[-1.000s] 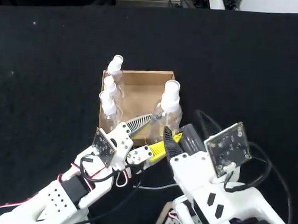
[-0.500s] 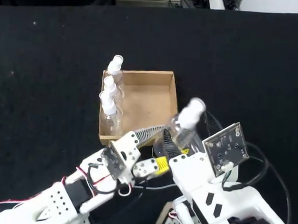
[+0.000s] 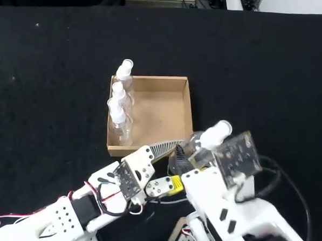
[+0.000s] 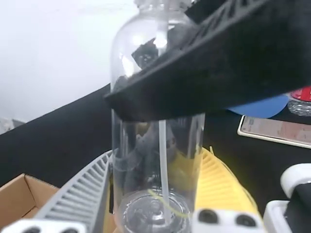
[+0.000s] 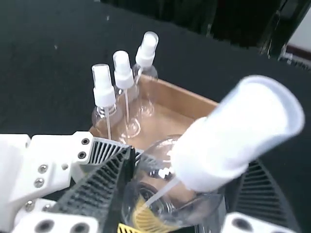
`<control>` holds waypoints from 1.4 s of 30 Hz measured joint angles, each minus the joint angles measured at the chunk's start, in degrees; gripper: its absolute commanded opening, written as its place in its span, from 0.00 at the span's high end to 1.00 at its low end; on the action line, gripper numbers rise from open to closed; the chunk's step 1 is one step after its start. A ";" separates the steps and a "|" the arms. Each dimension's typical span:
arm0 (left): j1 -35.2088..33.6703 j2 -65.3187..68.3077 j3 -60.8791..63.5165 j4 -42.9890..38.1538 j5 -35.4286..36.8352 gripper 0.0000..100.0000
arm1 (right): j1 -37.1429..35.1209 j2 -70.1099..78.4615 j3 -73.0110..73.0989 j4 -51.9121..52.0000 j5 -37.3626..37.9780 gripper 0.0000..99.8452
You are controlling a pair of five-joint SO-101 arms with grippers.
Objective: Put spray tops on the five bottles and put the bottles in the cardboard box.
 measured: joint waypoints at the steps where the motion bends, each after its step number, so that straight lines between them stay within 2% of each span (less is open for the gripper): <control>1: 0.00 -0.09 0.00 0.00 0.00 0.96 | 0.00 -1.67 0.35 0.00 0.00 0.70; 5: 0.00 -0.09 0.00 0.00 -0.09 0.97 | 0.00 -7.12 3.52 -0.53 0.00 0.70; 17: -0.44 0.00 0.00 0.00 0.26 0.97 | -0.09 -7.56 8.79 -5.63 0.00 0.71; 22: -0.44 0.00 1.23 -3.25 0.09 0.97 | -0.09 -7.56 8.70 -5.71 0.00 0.85; 25: -0.44 0.00 2.55 -6.51 0.00 0.97 | -0.09 -7.56 8.00 -6.33 0.00 0.90; 35: -0.44 0.09 2.64 -9.23 0.09 0.97 | 0.35 -7.65 7.47 -7.82 0.53 0.99; 42: -0.53 0.00 2.64 -9.32 0.35 0.96 | 0.35 -7.65 8.26 -9.58 0.62 0.99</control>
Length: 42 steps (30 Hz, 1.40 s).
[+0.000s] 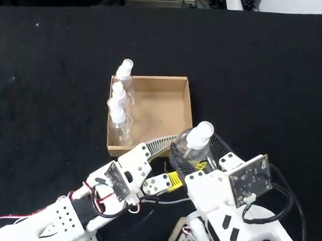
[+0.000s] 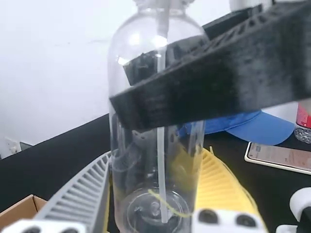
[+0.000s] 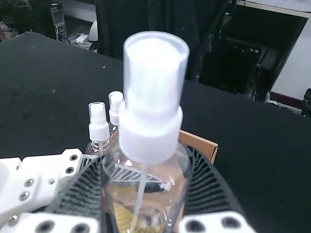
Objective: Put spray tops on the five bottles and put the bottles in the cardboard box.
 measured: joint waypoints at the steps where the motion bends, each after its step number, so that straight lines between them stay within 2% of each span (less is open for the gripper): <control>1: -0.09 0.00 0.00 0.00 0.00 0.94 | 0.00 0.00 0.09 0.00 0.00 0.99; 4: -0.62 0.00 0.00 0.00 0.00 0.88 | 0.00 0.00 0.53 -0.53 0.00 0.99; 8: -0.62 0.00 0.00 1.67 0.00 0.86 | 0.00 0.00 0.70 -0.18 0.00 0.99; 14: -0.97 -0.97 -4.48 14.15 0.00 0.86 | 0.00 0.18 0.79 -0.09 0.00 0.99; 17: -1.49 -0.97 -6.42 17.85 0.97 0.86 | 0.00 0.26 0.79 -0.09 0.00 0.99; 20: -1.49 -0.97 -6.68 18.64 4.22 0.85 | 0.00 0.97 0.88 -0.09 0.00 0.99; 25: -1.49 -0.97 -6.68 19.08 6.42 0.74 | 0.00 0.97 0.88 -0.09 0.00 0.99; 31: -1.76 -0.62 -6.68 19.25 10.20 0.74 | 0.00 0.26 0.88 -0.09 0.00 0.99; 39: -2.02 -0.26 -6.68 19.34 8.44 0.74 | 0.09 0.26 0.88 -0.18 0.00 0.99; 42: -2.11 -0.26 -6.68 19.34 8.44 0.74 | 3.52 0.18 1.05 -1.67 0.00 0.99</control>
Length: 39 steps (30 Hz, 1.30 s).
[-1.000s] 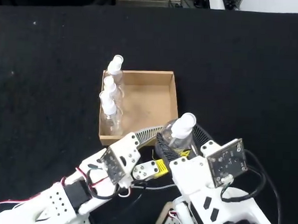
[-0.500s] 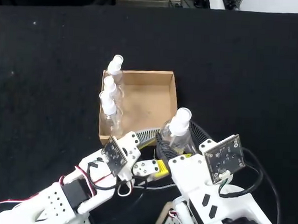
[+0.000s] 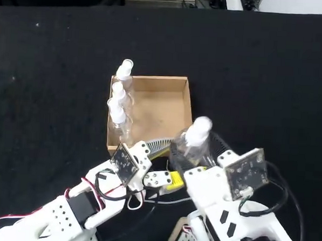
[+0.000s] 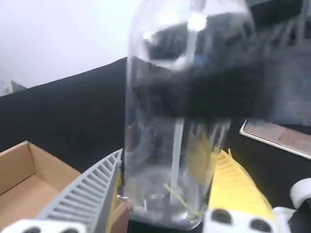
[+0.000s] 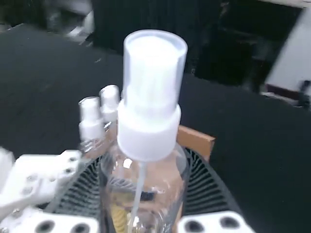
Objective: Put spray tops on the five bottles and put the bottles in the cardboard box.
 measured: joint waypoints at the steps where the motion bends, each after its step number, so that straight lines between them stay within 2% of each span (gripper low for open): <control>1: -0.35 0.09 0.09 0.35 0.00 0.74 | 2.20 0.00 0.88 -1.05 -0.09 0.99; 5: -0.44 0.09 -2.20 6.15 0.00 0.74 | 8.79 0.00 6.77 -5.80 0.00 0.99; 12: -1.49 0.09 -6.95 17.93 0.00 0.76 | 12.66 0.09 10.99 -13.54 -0.18 0.99; 17: -1.49 0.09 -7.12 23.21 3.34 0.96 | 13.01 4.48 10.99 -20.48 -0.18 0.99; 18: -1.58 0.09 -7.12 23.56 4.04 0.98 | 13.01 6.68 10.99 -22.33 -0.18 0.99; 20: -1.67 0.09 -7.12 24.88 4.04 0.94 | 13.01 11.52 10.99 -26.20 -0.18 0.99; 22: -1.76 0.09 -7.12 27.69 2.73 0.95 | 13.01 16.79 10.99 -30.68 -0.62 0.99; 27: -1.76 0.09 -7.12 34.81 2.99 0.97 | 13.01 28.75 11.08 -42.46 -7.91 0.99; 31: -1.76 0.09 -7.12 35.60 3.16 0.97 | 13.01 38.33 14.15 -53.36 -11.34 0.99; 39: -1.76 0.09 -4.66 35.60 3.16 0.97 | 13.10 54.68 18.20 -72.09 -11.87 0.99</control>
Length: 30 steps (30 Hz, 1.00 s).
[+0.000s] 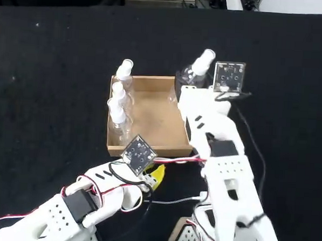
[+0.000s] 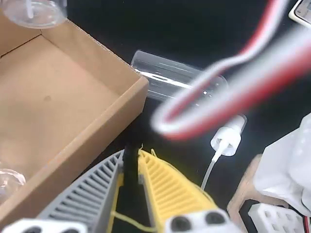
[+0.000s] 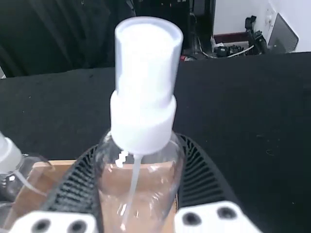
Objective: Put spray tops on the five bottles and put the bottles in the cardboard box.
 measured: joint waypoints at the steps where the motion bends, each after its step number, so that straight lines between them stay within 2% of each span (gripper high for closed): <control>1: 0.00 0.00 0.00 0.00 0.00 0.97 | 0.00 1.49 0.00 -1.58 0.00 0.99; 4: 0.00 0.00 0.35 -0.97 0.00 0.97 | 0.00 5.89 0.00 -6.42 0.00 0.99; 14: 0.00 0.00 7.47 -12.92 0.00 0.97 | -2.46 21.36 0.00 -18.64 0.00 0.99; 21: 0.00 0.00 7.47 -13.71 0.00 0.97 | -3.43 27.43 0.00 -23.91 8.18 0.99; 30: 0.00 0.00 7.47 -13.71 0.00 0.97 | -3.43 33.05 -2.46 -24.18 9.23 0.99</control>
